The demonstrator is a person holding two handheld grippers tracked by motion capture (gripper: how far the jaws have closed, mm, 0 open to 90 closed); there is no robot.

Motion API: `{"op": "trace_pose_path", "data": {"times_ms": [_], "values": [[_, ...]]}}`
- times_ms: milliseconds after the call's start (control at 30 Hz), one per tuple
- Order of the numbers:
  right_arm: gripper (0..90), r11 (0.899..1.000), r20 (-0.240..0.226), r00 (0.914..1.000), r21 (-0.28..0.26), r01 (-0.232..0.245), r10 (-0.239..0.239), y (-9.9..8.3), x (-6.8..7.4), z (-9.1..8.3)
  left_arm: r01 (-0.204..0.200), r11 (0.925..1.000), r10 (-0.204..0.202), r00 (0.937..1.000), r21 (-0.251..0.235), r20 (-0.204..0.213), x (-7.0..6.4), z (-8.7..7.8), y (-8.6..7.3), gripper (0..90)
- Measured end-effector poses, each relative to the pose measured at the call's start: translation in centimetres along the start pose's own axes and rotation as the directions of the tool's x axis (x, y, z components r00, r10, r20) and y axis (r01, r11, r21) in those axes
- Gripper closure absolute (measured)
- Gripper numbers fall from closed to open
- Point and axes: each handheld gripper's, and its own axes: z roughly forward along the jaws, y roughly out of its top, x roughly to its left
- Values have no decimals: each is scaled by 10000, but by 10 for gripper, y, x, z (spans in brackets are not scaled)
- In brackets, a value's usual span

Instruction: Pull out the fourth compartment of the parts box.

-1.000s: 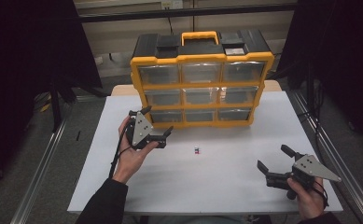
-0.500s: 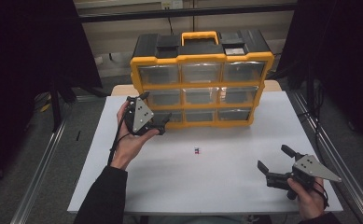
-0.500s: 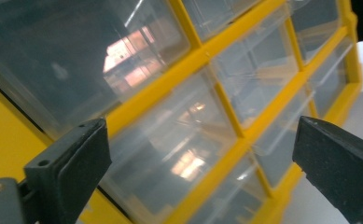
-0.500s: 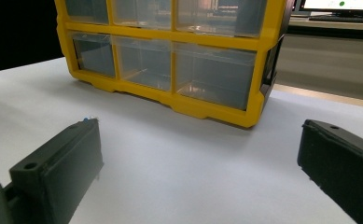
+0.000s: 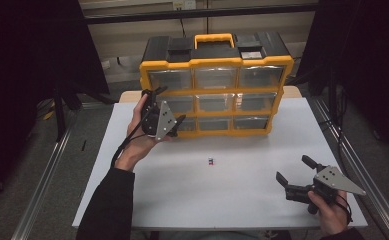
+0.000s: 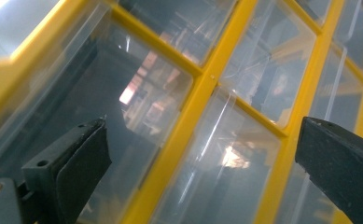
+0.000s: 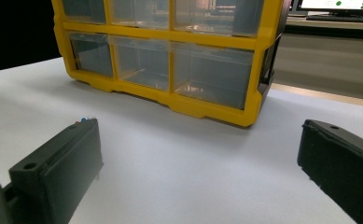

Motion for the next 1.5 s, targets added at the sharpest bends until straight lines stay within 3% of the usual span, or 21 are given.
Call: {"op": "trace_pose_path", "data": {"times_ms": [167, 433, 500, 533, 567, 633, 700, 800, 833, 1000, 1033, 1067, 1100, 1133, 1167, 1267, 1300, 1333, 1367, 1400, 1500], "values": [[0, 10000, 1, 10000, 14, 34, -34, 0, 1, 0, -1435, 9884, 1450, 9890, 494, -282, -6, 4, 5, 34], [0, 10000, 37, 10000, -28, 81, -81, 0, 0, 0, -1998, 9751, 2080, 9745, 959, -845, -13, 7, -2, 80], [0, 10000, 50, 10000, 16, 75, -75, 0, 1, 0, -2430, 9637, 2539, 9624, 1107, -970, -14, 8, -3, 91], [0, 10000, 50, 10000, 16, 75, -75, 0, 1, 0, -2430, 9637, 2539, 9624, 1107, -970, -14, 8, -3, 100], [0, 10000, 20, 10000, 34, 71, -71, 0, 1, -1, -2542, 9567, 2702, 9568, 1421, -1072, -18, 8, -6, 109], [0, 10000, 5, 10000, 21, 97, -97, 0, 0, -1, -2460, 9590, 2621, 9587, 1404, -1106, -19, 9, -7, 134], [0, 10000, 9, 10000, 14, 73, -73, 0, 0, -1, -2782, 9453, 3001, 9463, 1702, -1203, -21, 10, -8, 171], [0, 10000, 16, 10000, -3, 6, -6, -1, 0, 0, -2739, 9466, 2953, 9483, 1702, -1162, -21, 10, -8, 225], [0, 10000, 35, 10000, -22, 38, -38, -1, -1, 0, -3095, 9330, 3325, 9365, 1838, -1111, -23, 10, -8, 239], [0, 10000, 21, 10000, 13, 53, -53, 0, 0, -1, -3271, 9252, 3511, 9302, 1923, -1071, -25, 11, -9, 335], [0, 10000, 21, 10000, 13, 53, -53, 0, 0, -1, -3487, 9166, 3732, 9218, 1956, -1050, -26, 12, -10, 335], [0, 10000, 12, 10000, 17, 62, -62, 0, 0, -1, -3500, 9156, 3753, 9206, 1979, -1082, -28, 12, -11, 375], [0, 10000, 43, 10000, 32, 40, -40, 0, 0, -1, -3824, 9002, 4080, 9079, 2086, -961, -27, 12, -11, 397], [0, 10000, 43, 10000, 32, 40, -40, 0, 0, -1, -3824, 9002, 4080, 9079, 2086, -961, -27, 12, -11, 419], [0, 10000, 112, 9999, 38, 40, -40, 0, -1, -2, -3995, 8920, 4255, 9000, 2116, -944, -29, 12, -11, 446], [0, 10000, 183, 9998, 19, 27, -27, 0, 0, -1, -3916, 8986, 4157, 9042, 1976, -981, -30, 14, -11, 509], [0, 10000, 124, 9999, -10, 42, -42, 0, 0, -1, -4254, 8720, 4546, 8872, 2420, -784, -29, 12, -9, 524], [0, 10000, 124, 9999, -10, 42, -42, 0, 0, -1, -4254, 8720, 4546, 8872, 2420, -784, -29, 12, -9, 536], [0, 10000, 135, 9999, 4, 85, -85, 0, 0, -1, -4076, 8891, 4320, 8976, 2080, -876, -31, 15, -11, 546], [0, 9999, 95, 9999, -3, 104, -104, 0, 0, -1, -4268, 8742, 4539, 8877, 2316, -771, -30, 14, -10, 556], [0, 9999, 107, 9999, 8, 105, -105, 0, 0, -1, -4387, 8657, 4691, 8790, 2410, -853, -31, 15, -11, 590]]}}
